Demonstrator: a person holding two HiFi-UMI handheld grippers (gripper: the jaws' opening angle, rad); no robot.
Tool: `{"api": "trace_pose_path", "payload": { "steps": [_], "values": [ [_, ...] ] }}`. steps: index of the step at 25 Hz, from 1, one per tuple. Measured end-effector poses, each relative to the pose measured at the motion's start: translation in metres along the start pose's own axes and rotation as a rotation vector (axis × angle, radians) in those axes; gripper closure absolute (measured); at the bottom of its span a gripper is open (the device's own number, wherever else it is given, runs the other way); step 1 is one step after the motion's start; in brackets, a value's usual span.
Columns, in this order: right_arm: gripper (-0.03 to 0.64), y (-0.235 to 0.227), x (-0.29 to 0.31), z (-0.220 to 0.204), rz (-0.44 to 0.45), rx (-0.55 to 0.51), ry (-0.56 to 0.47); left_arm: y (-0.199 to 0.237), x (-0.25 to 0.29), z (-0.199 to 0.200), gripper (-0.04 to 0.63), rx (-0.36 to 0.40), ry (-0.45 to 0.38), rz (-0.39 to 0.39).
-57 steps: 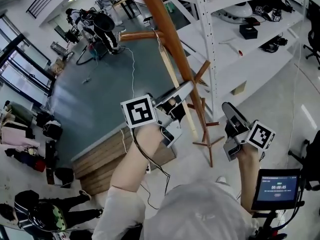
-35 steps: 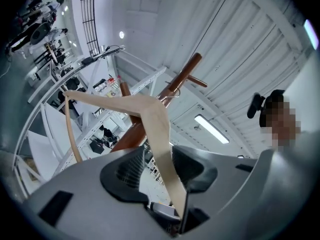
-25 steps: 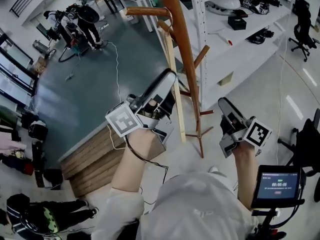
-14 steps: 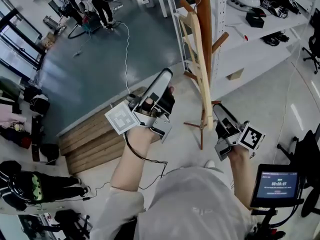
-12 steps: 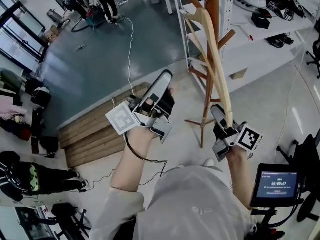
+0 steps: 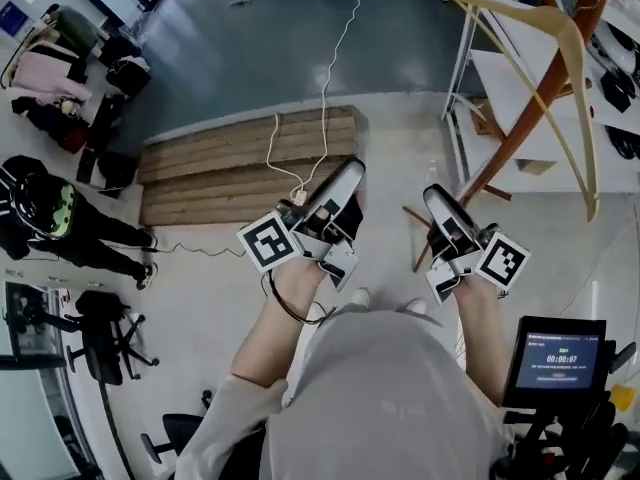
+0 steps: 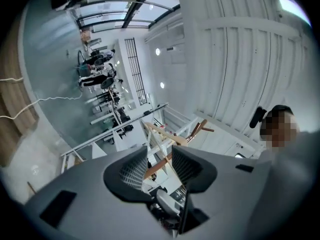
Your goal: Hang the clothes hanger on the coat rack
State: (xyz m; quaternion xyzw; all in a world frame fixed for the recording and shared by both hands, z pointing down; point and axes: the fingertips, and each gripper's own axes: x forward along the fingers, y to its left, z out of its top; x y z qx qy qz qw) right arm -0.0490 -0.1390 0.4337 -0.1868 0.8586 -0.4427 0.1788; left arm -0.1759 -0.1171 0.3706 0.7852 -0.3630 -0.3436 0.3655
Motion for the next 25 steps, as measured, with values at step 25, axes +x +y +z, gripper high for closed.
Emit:
{"api": "trace_pose_path", "payload": {
  "steps": [25],
  "values": [
    [0.434, 0.074, 0.122, -0.099, 0.175, -0.041, 0.173, 0.051, -0.175, 0.052, 0.535, -0.072, -0.263, 0.179]
  ]
}}
